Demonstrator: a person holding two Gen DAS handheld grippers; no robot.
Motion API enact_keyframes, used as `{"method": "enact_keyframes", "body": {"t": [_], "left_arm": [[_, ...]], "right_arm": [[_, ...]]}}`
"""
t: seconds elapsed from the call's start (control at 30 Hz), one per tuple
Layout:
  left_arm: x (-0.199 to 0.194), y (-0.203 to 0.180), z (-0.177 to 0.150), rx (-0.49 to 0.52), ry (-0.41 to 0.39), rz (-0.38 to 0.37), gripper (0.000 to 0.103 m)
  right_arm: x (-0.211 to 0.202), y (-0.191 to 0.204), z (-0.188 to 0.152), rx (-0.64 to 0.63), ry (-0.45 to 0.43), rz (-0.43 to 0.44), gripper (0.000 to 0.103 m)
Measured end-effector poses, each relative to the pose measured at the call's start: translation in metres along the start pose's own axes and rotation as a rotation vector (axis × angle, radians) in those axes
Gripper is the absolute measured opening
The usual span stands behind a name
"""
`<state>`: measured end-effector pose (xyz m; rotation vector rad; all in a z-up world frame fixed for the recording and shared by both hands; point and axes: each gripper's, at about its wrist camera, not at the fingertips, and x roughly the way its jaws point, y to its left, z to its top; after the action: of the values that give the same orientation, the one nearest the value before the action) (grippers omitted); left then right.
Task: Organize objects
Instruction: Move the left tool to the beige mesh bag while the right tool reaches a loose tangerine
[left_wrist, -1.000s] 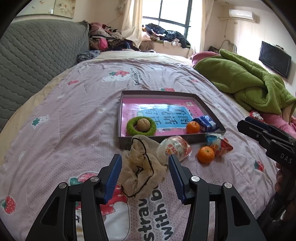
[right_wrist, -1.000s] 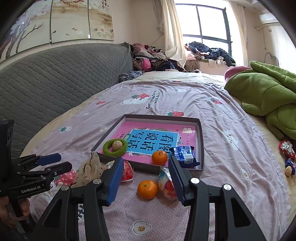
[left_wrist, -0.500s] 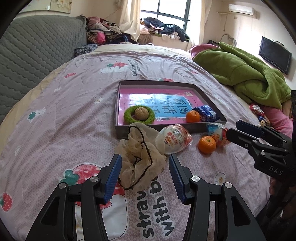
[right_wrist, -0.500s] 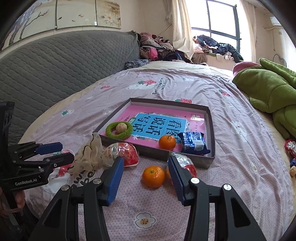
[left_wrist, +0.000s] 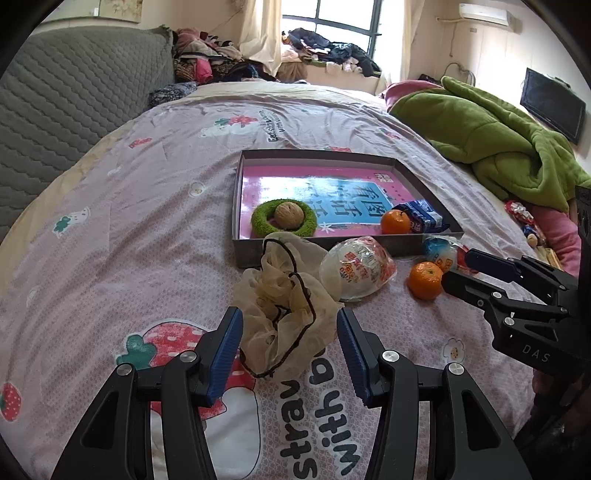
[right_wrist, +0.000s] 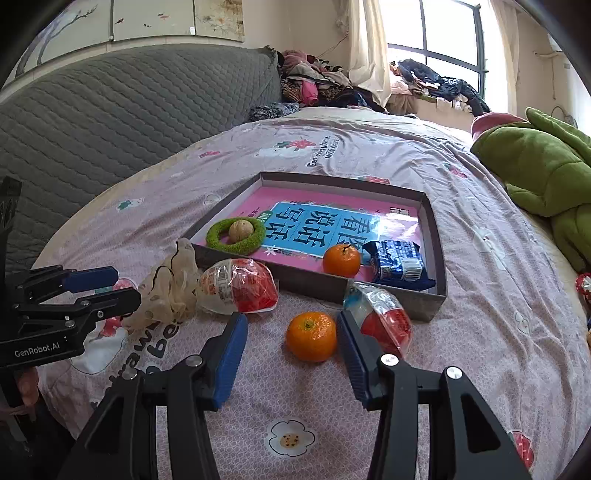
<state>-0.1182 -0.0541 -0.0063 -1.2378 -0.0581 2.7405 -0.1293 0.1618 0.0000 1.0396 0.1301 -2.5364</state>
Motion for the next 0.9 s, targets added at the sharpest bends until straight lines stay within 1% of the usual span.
{"method": "enact_keyframes", "body": {"t": [0.23, 0.53, 0.9], "left_arm": [[0.008, -0.001, -0.003, 0.004, 0.01, -0.019, 0.055], [0.015, -0.005, -0.005, 0.02, 0.023, -0.016, 0.055], [0.026, -0.01, -0.009, 0.036, 0.047, -0.014, 0.055]], "right_arm": [[0.01, -0.001, -0.004, 0.004, 0.023, -0.016, 0.05], [0.018, -0.005, -0.006, 0.02, 0.041, -0.01, 0.05], [0.022, -0.002, -0.008, 0.009, 0.051, -0.009, 0.05]]}}
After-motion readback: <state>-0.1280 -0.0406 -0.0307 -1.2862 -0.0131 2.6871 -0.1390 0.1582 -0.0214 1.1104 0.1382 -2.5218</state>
